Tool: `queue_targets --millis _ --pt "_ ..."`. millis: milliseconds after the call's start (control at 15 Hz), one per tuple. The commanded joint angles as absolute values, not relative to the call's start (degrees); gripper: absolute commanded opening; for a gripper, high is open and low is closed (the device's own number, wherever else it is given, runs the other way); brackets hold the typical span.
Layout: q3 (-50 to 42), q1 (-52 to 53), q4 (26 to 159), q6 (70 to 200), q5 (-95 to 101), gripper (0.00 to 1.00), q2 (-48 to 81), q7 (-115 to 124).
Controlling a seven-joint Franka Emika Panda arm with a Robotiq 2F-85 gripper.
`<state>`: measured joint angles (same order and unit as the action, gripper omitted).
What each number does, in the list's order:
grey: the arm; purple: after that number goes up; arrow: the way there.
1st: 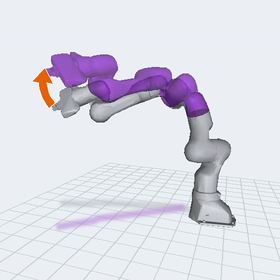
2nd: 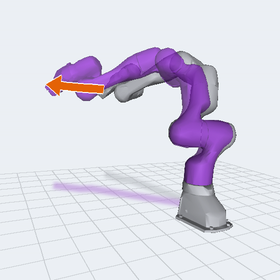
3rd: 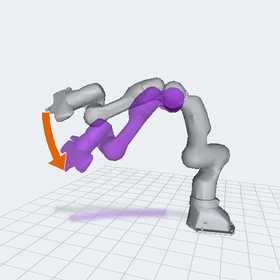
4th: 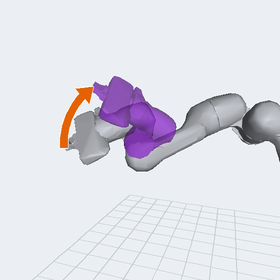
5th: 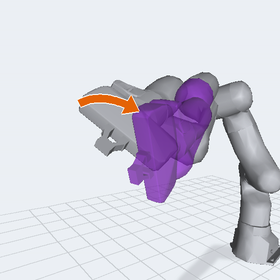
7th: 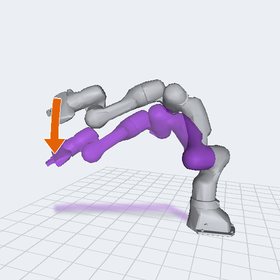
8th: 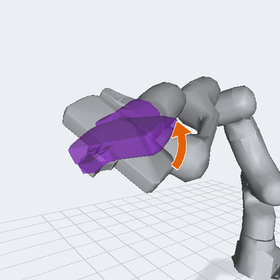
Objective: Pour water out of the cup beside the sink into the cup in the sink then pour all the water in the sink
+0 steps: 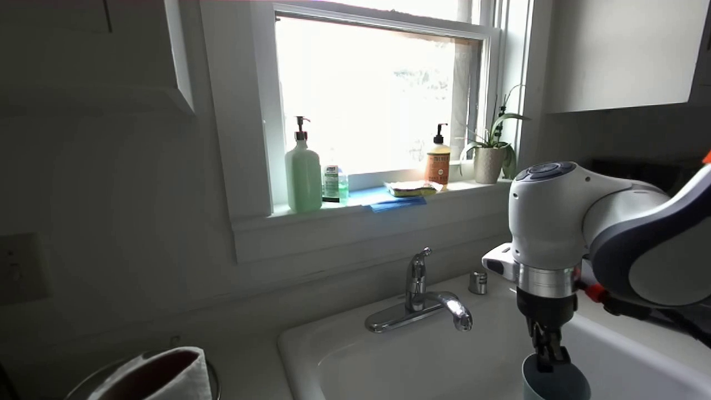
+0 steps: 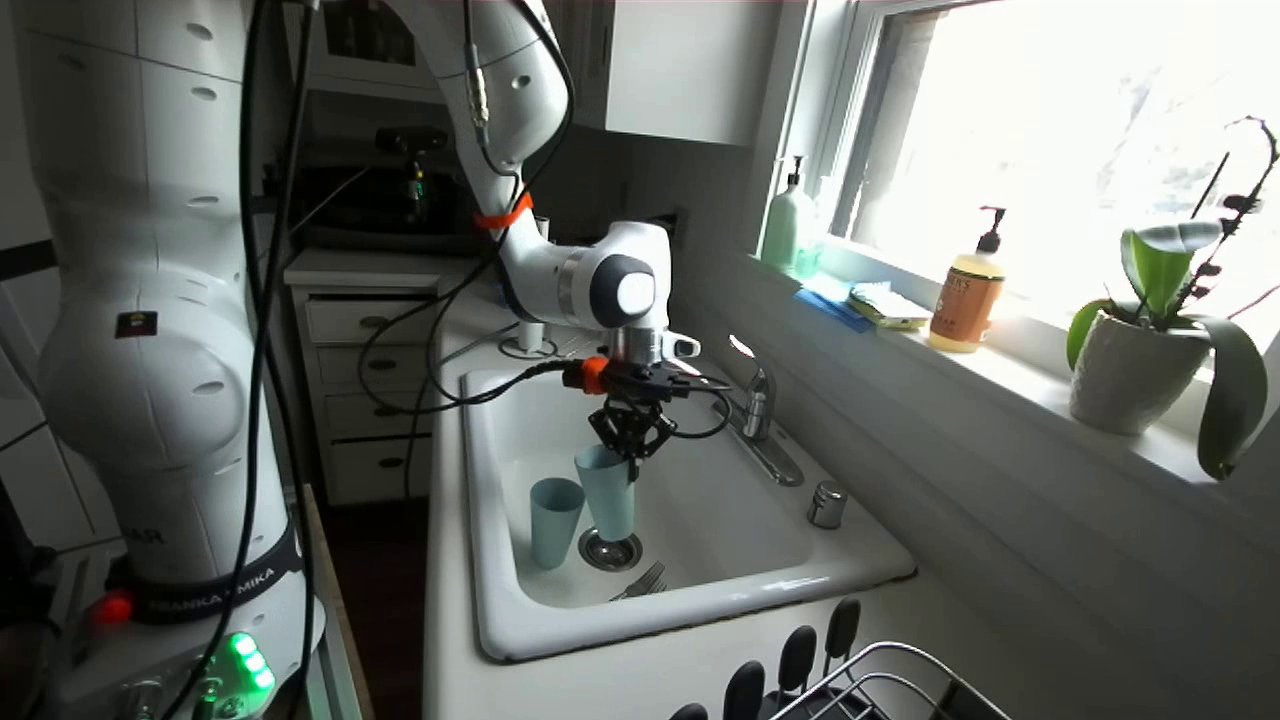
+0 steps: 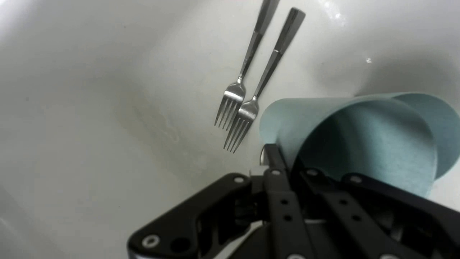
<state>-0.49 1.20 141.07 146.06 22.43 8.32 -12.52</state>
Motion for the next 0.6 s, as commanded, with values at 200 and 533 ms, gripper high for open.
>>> queue_targets --millis 200,533 --pt "-1.72 5.6 144.08 148.27 43.26 0.01 6.35 10.66" --pt "-0.75 6.98 143.55 146.96 55.01 0.01 6.64 23.51"
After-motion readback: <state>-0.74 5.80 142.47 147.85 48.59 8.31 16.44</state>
